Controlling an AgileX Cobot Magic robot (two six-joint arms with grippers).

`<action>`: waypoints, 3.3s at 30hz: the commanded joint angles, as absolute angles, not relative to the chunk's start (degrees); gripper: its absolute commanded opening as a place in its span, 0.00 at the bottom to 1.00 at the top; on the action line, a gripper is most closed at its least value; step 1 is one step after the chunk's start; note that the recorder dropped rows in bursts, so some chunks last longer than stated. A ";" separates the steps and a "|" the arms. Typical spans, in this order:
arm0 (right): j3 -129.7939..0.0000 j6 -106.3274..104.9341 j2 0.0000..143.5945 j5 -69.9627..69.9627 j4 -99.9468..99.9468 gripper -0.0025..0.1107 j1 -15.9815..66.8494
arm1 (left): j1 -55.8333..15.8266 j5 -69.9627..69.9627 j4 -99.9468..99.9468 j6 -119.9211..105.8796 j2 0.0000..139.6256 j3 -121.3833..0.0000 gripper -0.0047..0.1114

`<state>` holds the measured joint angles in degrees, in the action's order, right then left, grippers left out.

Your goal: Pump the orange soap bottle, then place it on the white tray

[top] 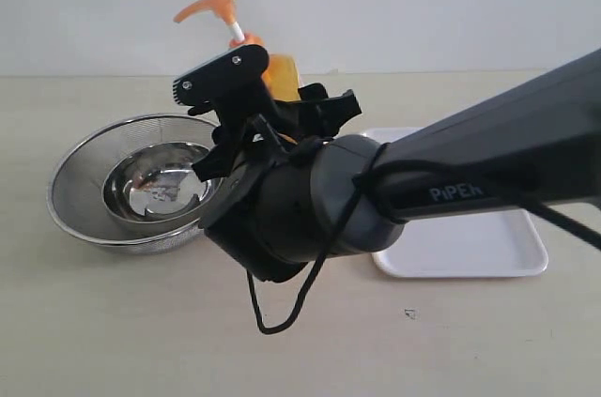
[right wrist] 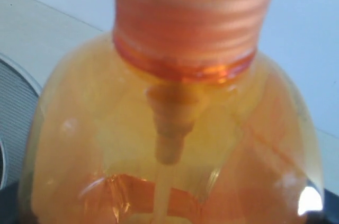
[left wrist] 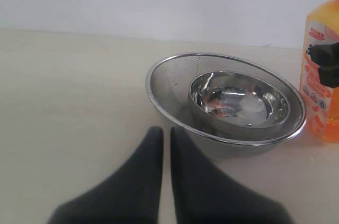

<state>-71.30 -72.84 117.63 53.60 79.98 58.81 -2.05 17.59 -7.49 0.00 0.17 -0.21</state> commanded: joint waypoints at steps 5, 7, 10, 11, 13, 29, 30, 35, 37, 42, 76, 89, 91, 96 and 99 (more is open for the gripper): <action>-72.07 -73.07 116.57 55.38 77.34 0.02 58.83 | -1.87 17.17 -7.40 -0.47 0.00 0.00 0.08; -72.07 -73.07 116.57 55.38 77.34 0.02 58.83 | -1.87 17.17 -7.40 -0.47 0.00 0.00 0.08; -72.07 -73.07 116.57 55.38 77.34 0.02 58.83 | -1.87 17.17 -7.40 -0.47 0.00 0.00 0.08; -72.07 -73.07 116.57 55.38 77.34 0.02 58.83 | -1.87 17.17 -7.40 -0.47 0.00 0.00 0.08; -72.07 -73.07 116.57 55.38 77.34 0.02 58.83 | -1.87 17.17 -7.40 -0.47 0.00 0.00 0.08; -72.07 -73.07 116.57 55.38 77.34 0.02 58.83 | -1.87 16.81 -4.30 -5.11 0.00 0.00 0.08; -72.07 -73.07 116.57 55.38 77.34 0.02 58.83 | -1.87 16.81 -3.95 -5.71 0.00 0.00 0.08; -72.07 -73.07 116.57 55.38 77.34 0.02 58.83 | -1.87 16.81 -3.81 -6.10 0.00 0.00 0.08; -72.07 -73.07 116.57 55.38 77.34 0.02 58.83 | -1.87 16.70 -3.81 -6.10 0.00 0.00 0.08; -72.07 -73.07 116.57 55.38 77.34 0.02 58.83 | -1.87 14.68 -3.81 -6.10 0.00 0.00 0.08; -72.07 -73.07 116.57 55.38 77.34 0.02 58.83 | -1.87 -2.19 -4.02 -3.90 18.06 -11.36 0.08; -72.07 -73.07 116.57 55.38 77.34 0.02 58.83 | -1.87 -5.83 -4.02 -3.90 30.68 -24.25 0.08; -72.07 -73.07 116.57 55.38 77.34 0.02 58.83 | -1.87 -7.77 -4.02 -3.90 30.68 -24.25 0.08; -72.07 -73.07 116.57 55.38 77.34 0.02 58.83 | -1.87 -9.66 -4.02 -3.90 30.68 -24.25 0.08; -72.07 -73.07 116.57 55.38 77.34 0.02 58.83 | -1.87 -9.81 -4.02 -3.90 30.68 -24.25 0.08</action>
<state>-71.30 -72.84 117.63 53.37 79.61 58.81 -2.05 -8.98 -3.79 -4.65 30.40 -23.92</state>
